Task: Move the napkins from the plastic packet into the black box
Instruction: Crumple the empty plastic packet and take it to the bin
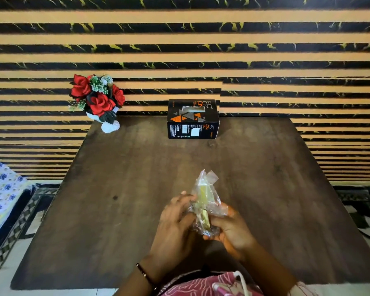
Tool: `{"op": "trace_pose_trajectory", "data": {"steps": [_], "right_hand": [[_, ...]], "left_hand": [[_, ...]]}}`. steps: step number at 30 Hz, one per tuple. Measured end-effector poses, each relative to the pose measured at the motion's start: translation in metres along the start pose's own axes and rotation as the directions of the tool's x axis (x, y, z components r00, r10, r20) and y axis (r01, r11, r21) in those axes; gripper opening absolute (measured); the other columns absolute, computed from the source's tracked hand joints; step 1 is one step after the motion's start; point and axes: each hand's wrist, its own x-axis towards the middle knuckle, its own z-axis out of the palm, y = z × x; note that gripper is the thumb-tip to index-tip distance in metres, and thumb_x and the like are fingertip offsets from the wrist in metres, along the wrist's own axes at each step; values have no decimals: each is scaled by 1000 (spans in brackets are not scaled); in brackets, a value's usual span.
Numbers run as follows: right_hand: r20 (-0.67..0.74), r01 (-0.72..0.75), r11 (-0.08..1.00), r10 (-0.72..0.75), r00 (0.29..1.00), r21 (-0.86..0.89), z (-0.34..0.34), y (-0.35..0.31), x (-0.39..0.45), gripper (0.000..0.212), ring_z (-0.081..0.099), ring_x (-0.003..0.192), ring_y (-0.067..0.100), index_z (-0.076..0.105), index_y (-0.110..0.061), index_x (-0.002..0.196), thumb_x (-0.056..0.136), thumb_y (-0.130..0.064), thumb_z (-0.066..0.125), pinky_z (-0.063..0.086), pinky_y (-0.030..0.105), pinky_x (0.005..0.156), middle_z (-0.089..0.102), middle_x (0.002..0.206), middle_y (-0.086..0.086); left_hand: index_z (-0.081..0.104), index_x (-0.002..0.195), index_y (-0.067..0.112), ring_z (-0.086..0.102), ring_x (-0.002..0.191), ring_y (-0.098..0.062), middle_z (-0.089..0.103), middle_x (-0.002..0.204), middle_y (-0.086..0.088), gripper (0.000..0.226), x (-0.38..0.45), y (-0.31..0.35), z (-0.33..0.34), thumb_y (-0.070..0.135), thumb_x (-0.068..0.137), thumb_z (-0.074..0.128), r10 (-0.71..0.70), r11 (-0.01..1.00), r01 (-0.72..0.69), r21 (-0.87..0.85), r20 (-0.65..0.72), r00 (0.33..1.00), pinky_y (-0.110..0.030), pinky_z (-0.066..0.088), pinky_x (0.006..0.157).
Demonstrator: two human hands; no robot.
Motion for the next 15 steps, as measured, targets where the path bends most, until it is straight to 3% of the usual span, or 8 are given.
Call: {"op": "trace_pose_trajectory", "data": {"steps": [2,5,8,10,12,15], "right_hand": [[-43,9,1000,-8,999,18,1,4,-3,23,66,59,23,67,-5,92,79,11,56,49,28,48,71,73,13],[-107,28,999,-24,994,44,4,13,-8,20,64,53,20,65,7,90,80,15,50,48,26,44,69,70,16],[-221,49,997,-37,975,52,1,15,-9,18,58,43,14,58,6,75,80,18,46,45,24,38,63,55,9],[-259,72,996,-56,964,52,-2,11,-12,22,54,38,13,54,4,70,78,21,44,41,23,35,59,51,7],[-264,82,996,-73,962,24,-5,13,-17,30,52,38,13,49,0,60,76,24,43,39,23,34,57,48,4],[-268,60,998,-66,961,-33,-14,17,-36,39,51,39,14,46,-4,51,77,25,43,40,23,36,57,46,2]], "left_hand": [[58,97,24,24,140,-18,27,147,4,23,-6,-1,-1,19,75,62,-4,999,6,-44,57,998,-33,30,108],[60,104,24,25,140,-13,21,151,2,23,-13,5,-4,24,82,63,-50,960,83,-269,131,990,-26,28,111],[48,120,30,29,138,-10,25,148,12,42,-19,8,-1,27,81,65,-141,899,167,-404,92,986,-26,30,111],[33,133,36,29,137,-9,23,146,22,63,-18,9,2,29,80,67,-167,887,196,-419,105,980,-27,32,110],[19,140,43,25,137,-4,18,145,28,77,-12,12,3,33,79,66,-132,902,183,-391,154,979,-18,27,110],[29,138,39,29,132,2,30,140,18,70,-8,22,12,31,79,66,-40,933,130,-335,263,964,-15,31,106]]}}
